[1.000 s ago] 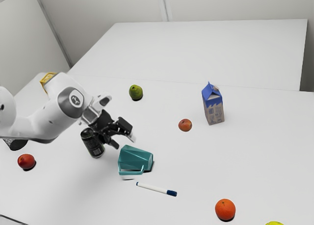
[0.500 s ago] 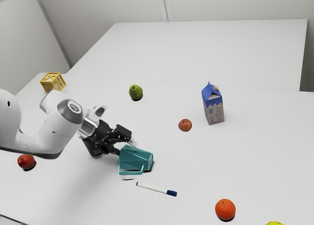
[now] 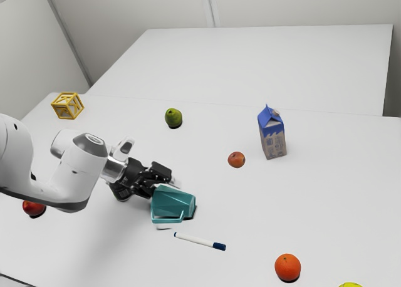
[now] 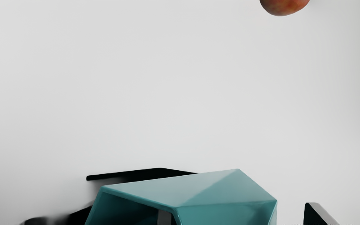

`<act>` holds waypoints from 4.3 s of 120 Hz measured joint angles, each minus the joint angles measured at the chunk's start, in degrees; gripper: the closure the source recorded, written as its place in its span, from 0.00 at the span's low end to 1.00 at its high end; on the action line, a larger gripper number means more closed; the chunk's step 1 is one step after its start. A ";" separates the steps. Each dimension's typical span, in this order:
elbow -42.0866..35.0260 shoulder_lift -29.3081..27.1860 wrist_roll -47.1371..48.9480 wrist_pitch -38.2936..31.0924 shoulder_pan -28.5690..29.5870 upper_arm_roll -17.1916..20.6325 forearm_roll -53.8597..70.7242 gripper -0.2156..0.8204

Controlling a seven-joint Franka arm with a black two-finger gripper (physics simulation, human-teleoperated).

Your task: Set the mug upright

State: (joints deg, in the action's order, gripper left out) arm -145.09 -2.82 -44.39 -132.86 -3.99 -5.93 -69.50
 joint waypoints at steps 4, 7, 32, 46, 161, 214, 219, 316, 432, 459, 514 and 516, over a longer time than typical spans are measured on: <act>-0.01 0.02 -0.61 0.14 0.00 0.02 -0.50 0.45; -0.02 0.04 -1.05 0.23 -0.02 0.03 -0.82 0.49; 0.05 -0.09 -3.95 0.59 -0.27 0.03 -1.91 0.77; 0.12 -0.73 -5.05 0.56 -0.59 0.01 -1.96 0.83; 16.22 -5.64 16.21 10.72 -0.78 3.65 52.01 0.97; 15.79 -2.78 33.91 4.80 -1.19 5.58 68.85 0.97; 15.74 -2.39 35.15 4.03 -1.27 5.68 69.55 0.97; 15.96 5.24 49.36 -5.21 -1.81 5.76 77.13 0.96; 16.26 6.25 53.53 -5.82 -2.12 6.19 76.74 0.61; 17.63 5.68 53.50 -5.41 -2.04 6.26 76.70 0.42; 27.24 4.51 53.63 15.13 -2.16 6.95 70.39 0.30; 27.75 4.43 53.63 16.00 -2.19 6.98 70.28 0.29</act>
State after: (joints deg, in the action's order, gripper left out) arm -117.35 1.61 9.24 -116.86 -6.18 1.05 0.77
